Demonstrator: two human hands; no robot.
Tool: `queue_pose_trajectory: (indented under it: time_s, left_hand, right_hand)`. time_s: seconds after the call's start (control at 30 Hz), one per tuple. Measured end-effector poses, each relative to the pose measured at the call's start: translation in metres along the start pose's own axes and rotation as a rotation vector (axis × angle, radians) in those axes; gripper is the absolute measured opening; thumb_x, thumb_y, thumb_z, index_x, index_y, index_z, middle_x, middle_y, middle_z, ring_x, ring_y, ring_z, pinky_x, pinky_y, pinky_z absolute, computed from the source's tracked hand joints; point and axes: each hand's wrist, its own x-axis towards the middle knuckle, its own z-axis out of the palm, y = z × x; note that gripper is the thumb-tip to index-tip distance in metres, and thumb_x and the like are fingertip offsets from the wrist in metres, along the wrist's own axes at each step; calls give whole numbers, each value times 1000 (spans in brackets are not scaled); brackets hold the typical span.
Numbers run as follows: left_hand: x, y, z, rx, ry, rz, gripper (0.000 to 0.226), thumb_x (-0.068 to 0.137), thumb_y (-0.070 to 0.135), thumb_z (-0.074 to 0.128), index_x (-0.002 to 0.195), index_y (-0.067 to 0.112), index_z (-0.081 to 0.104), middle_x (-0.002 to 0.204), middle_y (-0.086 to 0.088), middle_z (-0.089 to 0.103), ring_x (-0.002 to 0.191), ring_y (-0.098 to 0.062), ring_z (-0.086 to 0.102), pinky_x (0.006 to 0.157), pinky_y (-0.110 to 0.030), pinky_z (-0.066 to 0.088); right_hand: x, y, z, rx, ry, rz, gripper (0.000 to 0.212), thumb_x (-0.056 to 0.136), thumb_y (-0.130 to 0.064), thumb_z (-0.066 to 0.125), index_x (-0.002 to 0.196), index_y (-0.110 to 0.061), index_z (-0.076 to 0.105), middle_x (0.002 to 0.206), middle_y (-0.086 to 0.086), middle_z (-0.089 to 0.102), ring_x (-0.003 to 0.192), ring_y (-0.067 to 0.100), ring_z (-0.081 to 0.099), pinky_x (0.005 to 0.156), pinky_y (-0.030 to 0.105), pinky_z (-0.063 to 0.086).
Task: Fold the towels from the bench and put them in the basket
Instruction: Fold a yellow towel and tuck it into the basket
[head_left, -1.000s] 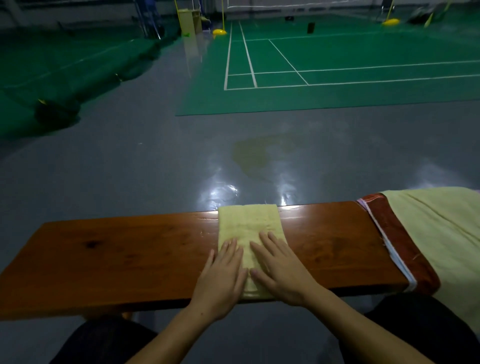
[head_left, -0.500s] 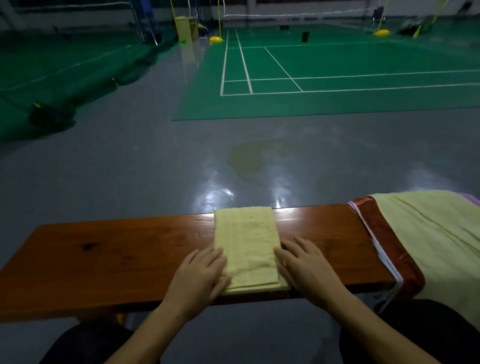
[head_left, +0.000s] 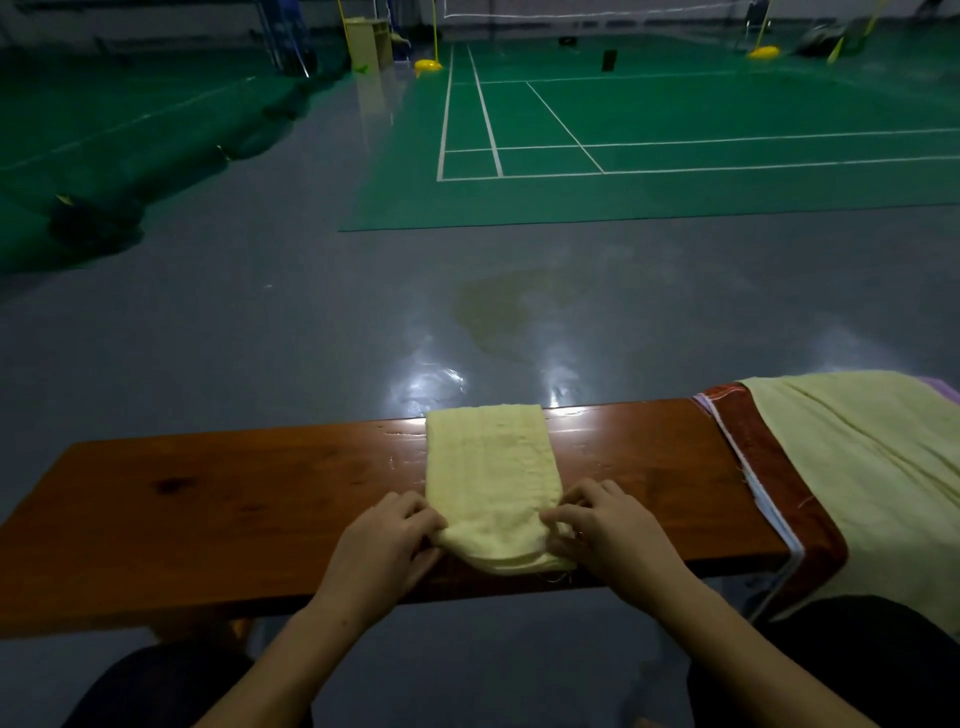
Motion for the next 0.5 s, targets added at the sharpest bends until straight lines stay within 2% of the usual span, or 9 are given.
queue_pose_trajectory:
  time_s: [0.1, 0.2, 0.3, 0.43, 0.5]
  left_hand:
    - [5, 2, 0, -77, 24, -17, 18, 88, 39, 77, 103, 36, 67, 104, 22, 57, 92, -1, 52, 60, -12, 35]
    - [12, 0, -3, -164, 46, -44, 16, 85, 42, 75, 98, 36, 68, 98, 23, 58, 91, 0, 52, 64, -23, 47]
    - [17, -7, -6, -312, 52, -69, 17, 83, 46, 71, 95, 35, 71, 96, 25, 64, 93, 1, 59, 72, -29, 55]
    - [15, -9, -18, -625, 88, -92, 16, 88, 19, 83, 100, 28, 76, 111, 19, 77, 108, -1, 71, 92, -27, 59]
    - [14, -4, -28, -696, 109, -107, 15, 90, 14, 82, 100, 23, 75, 108, 13, 79, 105, -5, 74, 89, -27, 58]
  right_hand:
    - [9, 1, 3, -3, 43, 14, 26, 91, -57, 68, 112, -42, 74, 107, -12, 63, 94, 15, 58, 68, 31, 51]
    - [15, -2, 2, -10, 64, 13, 24, 93, -55, 66, 107, -37, 73, 106, -10, 62, 93, 14, 54, 70, 29, 52]
    - [20, -6, 3, 0, 32, 1, 26, 93, -53, 64, 109, -33, 68, 116, -9, 59, 103, 12, 49, 81, 29, 53]
    - [23, -6, -4, 229, 47, -7, 21, 93, -45, 66, 103, -26, 67, 138, -9, 56, 125, 12, 45, 100, 31, 50]
    - [23, -7, -10, 376, 86, 3, 16, 92, -42, 64, 98, -27, 64, 138, -11, 61, 128, 8, 49, 102, 33, 51]
